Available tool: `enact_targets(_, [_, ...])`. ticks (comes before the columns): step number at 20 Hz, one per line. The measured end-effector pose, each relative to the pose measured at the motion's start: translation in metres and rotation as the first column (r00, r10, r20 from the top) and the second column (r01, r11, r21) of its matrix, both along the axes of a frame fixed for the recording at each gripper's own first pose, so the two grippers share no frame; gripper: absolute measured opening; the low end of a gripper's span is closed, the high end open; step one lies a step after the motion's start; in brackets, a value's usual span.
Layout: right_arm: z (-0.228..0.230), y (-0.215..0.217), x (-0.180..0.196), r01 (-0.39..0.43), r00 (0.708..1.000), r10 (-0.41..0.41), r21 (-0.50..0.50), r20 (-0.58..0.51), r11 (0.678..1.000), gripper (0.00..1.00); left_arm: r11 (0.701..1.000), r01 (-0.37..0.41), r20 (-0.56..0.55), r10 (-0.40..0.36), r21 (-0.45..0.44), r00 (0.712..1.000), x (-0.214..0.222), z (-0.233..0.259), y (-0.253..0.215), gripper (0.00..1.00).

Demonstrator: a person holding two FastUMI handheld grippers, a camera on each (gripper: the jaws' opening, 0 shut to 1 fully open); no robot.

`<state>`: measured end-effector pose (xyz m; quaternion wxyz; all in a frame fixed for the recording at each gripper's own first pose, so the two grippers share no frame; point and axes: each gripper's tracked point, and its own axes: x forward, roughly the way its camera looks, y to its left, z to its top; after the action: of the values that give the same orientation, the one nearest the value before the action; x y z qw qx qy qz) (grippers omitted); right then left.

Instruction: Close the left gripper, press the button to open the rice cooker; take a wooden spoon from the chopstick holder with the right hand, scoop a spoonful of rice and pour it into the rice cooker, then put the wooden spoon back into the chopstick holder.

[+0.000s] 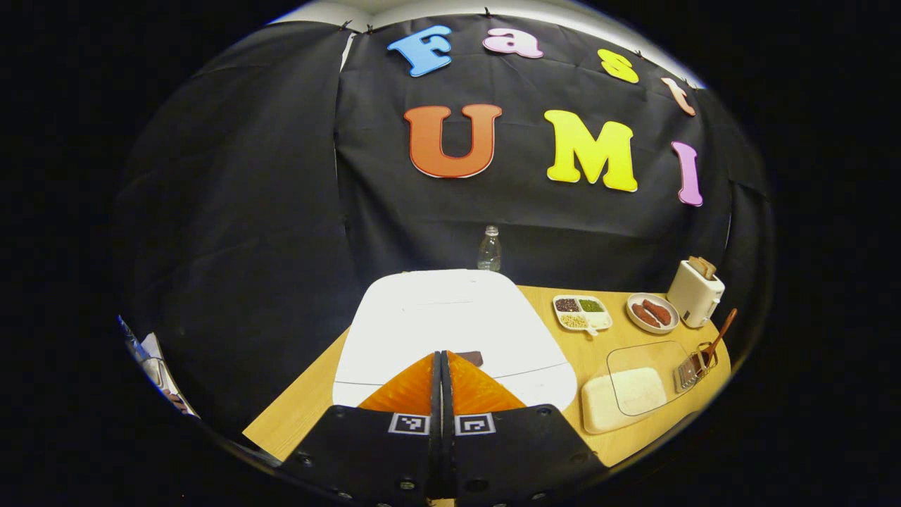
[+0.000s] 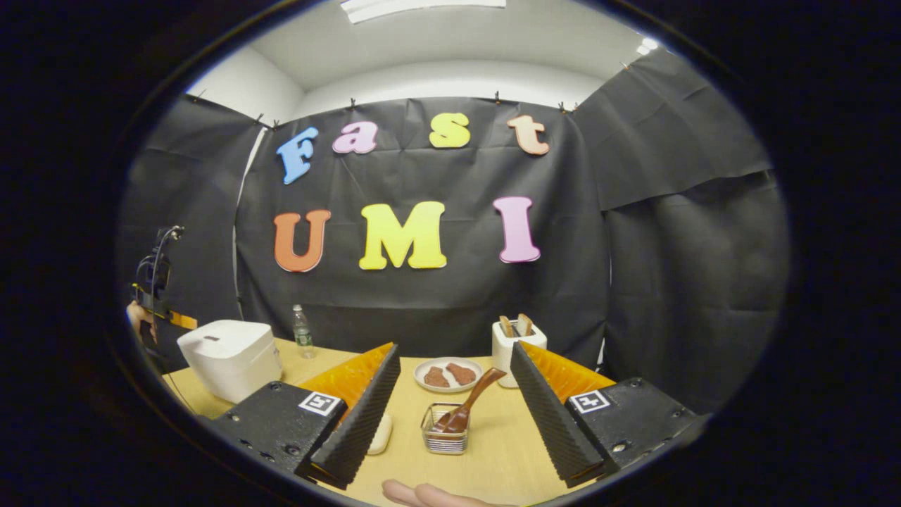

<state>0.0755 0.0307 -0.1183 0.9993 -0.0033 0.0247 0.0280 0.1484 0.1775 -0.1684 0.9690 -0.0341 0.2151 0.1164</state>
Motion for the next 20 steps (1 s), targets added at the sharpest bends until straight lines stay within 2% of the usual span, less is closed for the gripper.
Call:
enact_targets(1, [-0.006, -0.004, 0.004, 0.018, 1.0, -0.018, -0.015, -0.009, 1.0, 0.99, 1.0, -0.003, -0.011, 0.003, -0.008, 1.0, 0.005, -0.004, 0.003, 0.0])
enact_targets(8, [-0.035, -0.004, 0.021, 0.007, 0.998, -0.008, -0.012, -0.062, 1.0, 1.0, 0.998, -0.027, -0.021, 0.026, -0.064, 0.999, 0.023, -0.016, -0.001, 0.0])
enact_targets(13, [-0.051, -0.015, 0.032, 0.054, 0.994, -0.054, -0.009, -0.098, 0.999, 1.0, 0.997, -0.018, -0.035, 0.015, -0.072, 0.999, 0.025, -0.021, -0.006, 0.0])
enact_targets(18, [-0.064, -0.017, 0.037, 0.044, 0.991, -0.043, 0.005, -0.126, 0.999, 0.99, 0.99, -0.023, -0.09, 0.01, -0.14, 0.996, 0.019, -0.033, -0.009, 0.0])
enact_targets(20, [-0.068, -0.012, 0.037, 0.022, 0.99, -0.018, 0.022, -0.137, 1.0, 1.0, 0.991, -0.022, -0.098, 0.009, -0.132, 0.995, 0.017, -0.031, -0.009, 0.0])
